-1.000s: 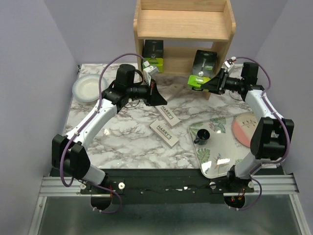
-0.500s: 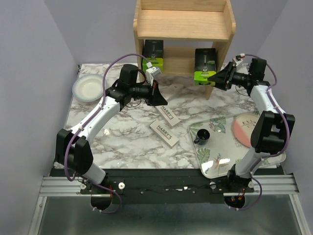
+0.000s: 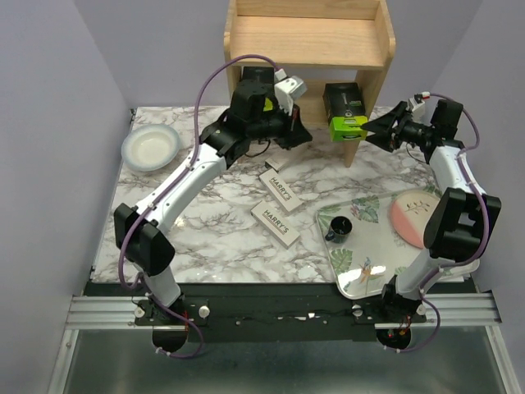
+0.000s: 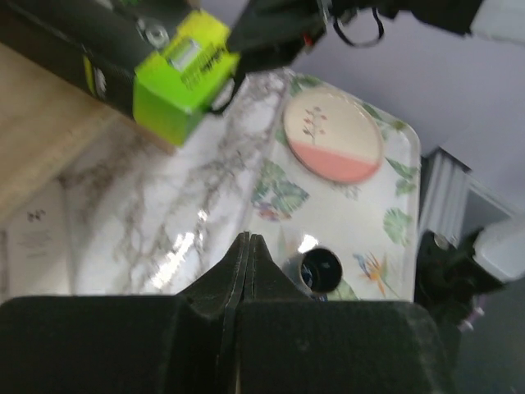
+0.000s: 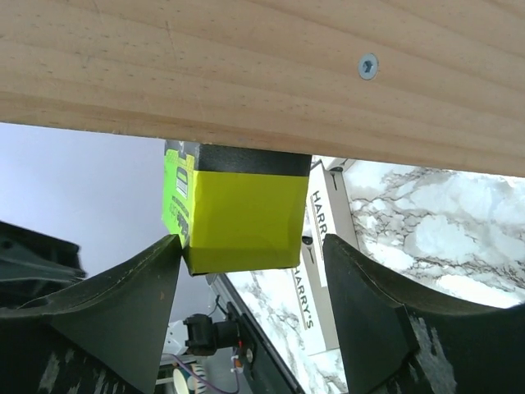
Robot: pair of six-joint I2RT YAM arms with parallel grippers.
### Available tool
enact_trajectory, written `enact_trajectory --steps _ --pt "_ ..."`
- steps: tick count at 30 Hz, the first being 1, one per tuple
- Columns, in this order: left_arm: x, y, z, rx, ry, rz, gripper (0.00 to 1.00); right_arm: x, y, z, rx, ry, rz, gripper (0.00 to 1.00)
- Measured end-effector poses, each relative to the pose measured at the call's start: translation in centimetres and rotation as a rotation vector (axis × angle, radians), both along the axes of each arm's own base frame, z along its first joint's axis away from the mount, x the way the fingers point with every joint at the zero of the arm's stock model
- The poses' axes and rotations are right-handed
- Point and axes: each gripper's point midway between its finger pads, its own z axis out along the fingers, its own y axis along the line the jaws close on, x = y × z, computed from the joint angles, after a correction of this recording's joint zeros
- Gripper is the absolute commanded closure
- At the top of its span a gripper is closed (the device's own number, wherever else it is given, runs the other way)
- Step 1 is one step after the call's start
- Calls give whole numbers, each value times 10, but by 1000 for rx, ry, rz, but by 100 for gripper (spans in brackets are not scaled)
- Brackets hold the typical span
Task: Place and organize the shaving razors onto the shelf
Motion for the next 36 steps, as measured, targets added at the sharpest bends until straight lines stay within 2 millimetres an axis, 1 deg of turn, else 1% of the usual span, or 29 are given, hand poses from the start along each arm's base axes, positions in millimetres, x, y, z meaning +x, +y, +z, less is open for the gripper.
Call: enact_trajectory --steps 1,2,3,4,6,8,9,11,13,16,19,22,25,27,30,33,36 --pt "4 -6 9 -4 -25 19 100 0 0 0 1 -1 0 22" --pt "13 -13 18 -6 -57 53 100 0 0 1 2 -5 -1 22" --pt "18 -18 23 -8 -78 75 100 -1 1 2 3 -6 -2 22" --pt "26 -24 26 -3 -97 110 100 -2 1 2 3 -8 -2 22" --pt "44 -31 22 14 -119 187 100 -4 2 2 6 -9 -4 22" --pt "67 -40 -2 64 -120 286 100 -6 2 2 11 -5 -5 22" --pt "71 -42 -11 82 -114 305 100 -7 3 1 13 -2 -6 22" --pt "88 -46 -39 141 -105 379 100 -7 3 1 16 2 -7 22" --pt "105 -46 -59 195 -115 452 100 -7 3 1 17 3 -8 22" --pt "123 -48 -76 244 -147 516 100 -7 3 2 19 4 -9 23" --pt "135 -49 -73 245 -185 560 100 -7 3 2 24 6 -11 23" --pt "147 -55 -54 201 -240 592 100 -7 3 1 30 12 -13 23" --pt "152 -61 -40 162 -275 604 100 -8 3 0 34 16 -14 23" --pt "154 -65 -35 145 -288 604 100 -9 4 1 35 17 -14 23" --pt "156 -74 -36 127 -297 598 100 -14 5 3 35 10 -15 23" --pt "158 -83 -49 133 -295 586 100 -20 7 8 31 -6 -14 23" --pt "162 -85 -61 149 -292 585 100 -24 8 11 28 -18 -14 23"
